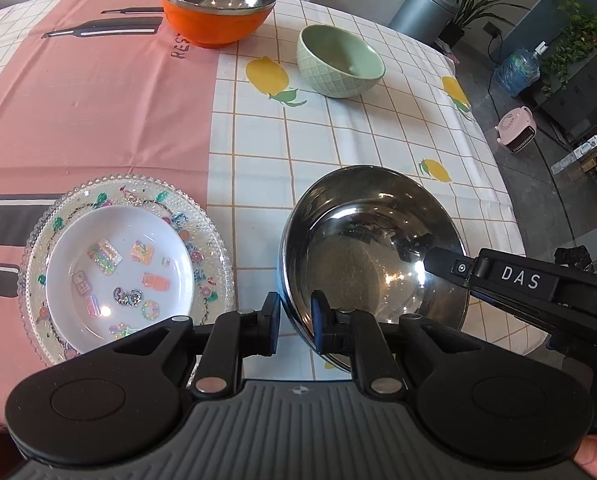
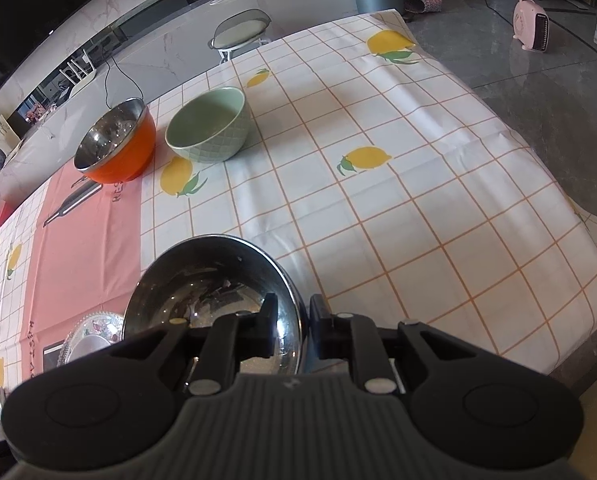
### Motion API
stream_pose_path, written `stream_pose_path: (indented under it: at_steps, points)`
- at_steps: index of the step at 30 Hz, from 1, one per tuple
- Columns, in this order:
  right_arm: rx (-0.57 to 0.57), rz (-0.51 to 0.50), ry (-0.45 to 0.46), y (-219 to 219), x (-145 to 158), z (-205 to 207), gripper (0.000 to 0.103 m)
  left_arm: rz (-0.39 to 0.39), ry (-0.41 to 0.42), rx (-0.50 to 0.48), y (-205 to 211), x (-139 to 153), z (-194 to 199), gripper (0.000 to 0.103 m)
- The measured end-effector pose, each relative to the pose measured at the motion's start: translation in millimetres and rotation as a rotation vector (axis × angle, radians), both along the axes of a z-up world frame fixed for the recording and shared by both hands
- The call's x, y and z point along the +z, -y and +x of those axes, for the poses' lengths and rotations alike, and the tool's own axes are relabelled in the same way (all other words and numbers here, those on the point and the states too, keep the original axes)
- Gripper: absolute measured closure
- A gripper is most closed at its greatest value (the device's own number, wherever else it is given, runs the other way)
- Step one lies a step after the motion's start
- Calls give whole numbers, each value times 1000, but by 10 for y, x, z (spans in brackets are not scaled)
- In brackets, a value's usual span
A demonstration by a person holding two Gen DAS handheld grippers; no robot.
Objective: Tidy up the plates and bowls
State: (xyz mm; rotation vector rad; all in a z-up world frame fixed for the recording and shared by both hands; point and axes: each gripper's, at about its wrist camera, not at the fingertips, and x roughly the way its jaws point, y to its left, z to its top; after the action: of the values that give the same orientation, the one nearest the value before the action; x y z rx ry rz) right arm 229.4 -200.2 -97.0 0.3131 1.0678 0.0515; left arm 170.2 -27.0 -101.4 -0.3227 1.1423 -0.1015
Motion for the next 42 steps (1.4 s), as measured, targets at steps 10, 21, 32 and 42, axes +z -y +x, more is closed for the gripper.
stream_pose_path:
  at_steps: [10,21,32,42]
  points:
    - [-2,-29,27,-28,37,-21,67,-12,47,-10,-32,106,-54,67]
    - [4,69,207,25,257,-201,47,-34,172,32,-337,438,-131,56]
    - [58,125,208,-111,483,-68,47,-22,267,107,-899,803,136,56]
    - [144,193,250,-491,982,508,47,-50,330,130,-1236,1047,544,56]
